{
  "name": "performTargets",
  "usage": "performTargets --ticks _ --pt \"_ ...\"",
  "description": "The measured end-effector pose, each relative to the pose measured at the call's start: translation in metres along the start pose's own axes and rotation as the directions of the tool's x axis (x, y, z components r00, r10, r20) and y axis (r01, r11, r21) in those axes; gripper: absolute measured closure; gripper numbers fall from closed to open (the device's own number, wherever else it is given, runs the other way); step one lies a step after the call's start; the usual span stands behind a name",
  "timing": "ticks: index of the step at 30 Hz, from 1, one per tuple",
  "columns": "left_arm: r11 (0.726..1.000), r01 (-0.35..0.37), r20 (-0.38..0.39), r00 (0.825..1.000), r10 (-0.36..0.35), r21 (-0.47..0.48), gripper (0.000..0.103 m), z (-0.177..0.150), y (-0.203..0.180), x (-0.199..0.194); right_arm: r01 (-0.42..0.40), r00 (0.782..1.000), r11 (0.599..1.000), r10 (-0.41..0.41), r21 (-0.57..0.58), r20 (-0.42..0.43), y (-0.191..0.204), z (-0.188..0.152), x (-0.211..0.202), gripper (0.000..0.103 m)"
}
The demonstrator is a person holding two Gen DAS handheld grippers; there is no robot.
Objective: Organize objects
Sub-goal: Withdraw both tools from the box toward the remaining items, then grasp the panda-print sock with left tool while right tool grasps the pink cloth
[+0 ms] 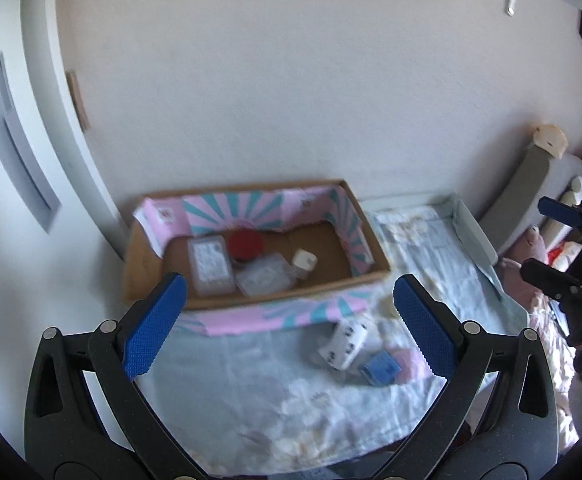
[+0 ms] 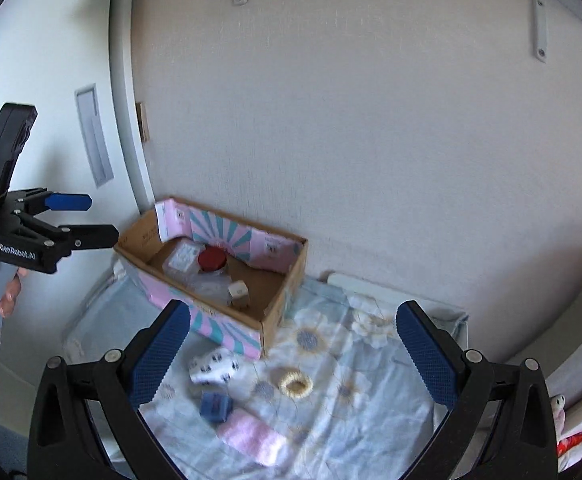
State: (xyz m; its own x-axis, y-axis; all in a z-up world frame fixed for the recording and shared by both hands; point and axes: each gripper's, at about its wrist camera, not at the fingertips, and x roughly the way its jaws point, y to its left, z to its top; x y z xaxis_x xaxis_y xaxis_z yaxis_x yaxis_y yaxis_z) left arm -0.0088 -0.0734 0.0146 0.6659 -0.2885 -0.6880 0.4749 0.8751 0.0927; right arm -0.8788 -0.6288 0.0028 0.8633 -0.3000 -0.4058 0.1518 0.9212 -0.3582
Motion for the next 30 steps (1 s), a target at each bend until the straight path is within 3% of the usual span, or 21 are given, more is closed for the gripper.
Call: performTargets --ticks 14,23,30 --pt "0.995 0.097 -0.102 0.99 -0.095 0.019 0.0 -0.065 -0.037 0.075 -0.126 0.989 0.989 0.12 -0.07 -0.082 -0.005 -0.098 0.04 0.0" --pt "0.993 0.114 -0.167 0.98 -0.107 0.035 0.011 -0.093 -0.046 0.134 -0.224 0.965 0.961 0.196 -0.16 -0.174 0.01 -0.146 0.085 0.001" --pt "0.992 0.126 -0.223 0.967 -0.124 -0.008 0.026 -0.109 -0.044 0.176 -0.32 0.934 0.923 0.27 -0.213 -0.234 0.023 -0.166 0.118 0.014"
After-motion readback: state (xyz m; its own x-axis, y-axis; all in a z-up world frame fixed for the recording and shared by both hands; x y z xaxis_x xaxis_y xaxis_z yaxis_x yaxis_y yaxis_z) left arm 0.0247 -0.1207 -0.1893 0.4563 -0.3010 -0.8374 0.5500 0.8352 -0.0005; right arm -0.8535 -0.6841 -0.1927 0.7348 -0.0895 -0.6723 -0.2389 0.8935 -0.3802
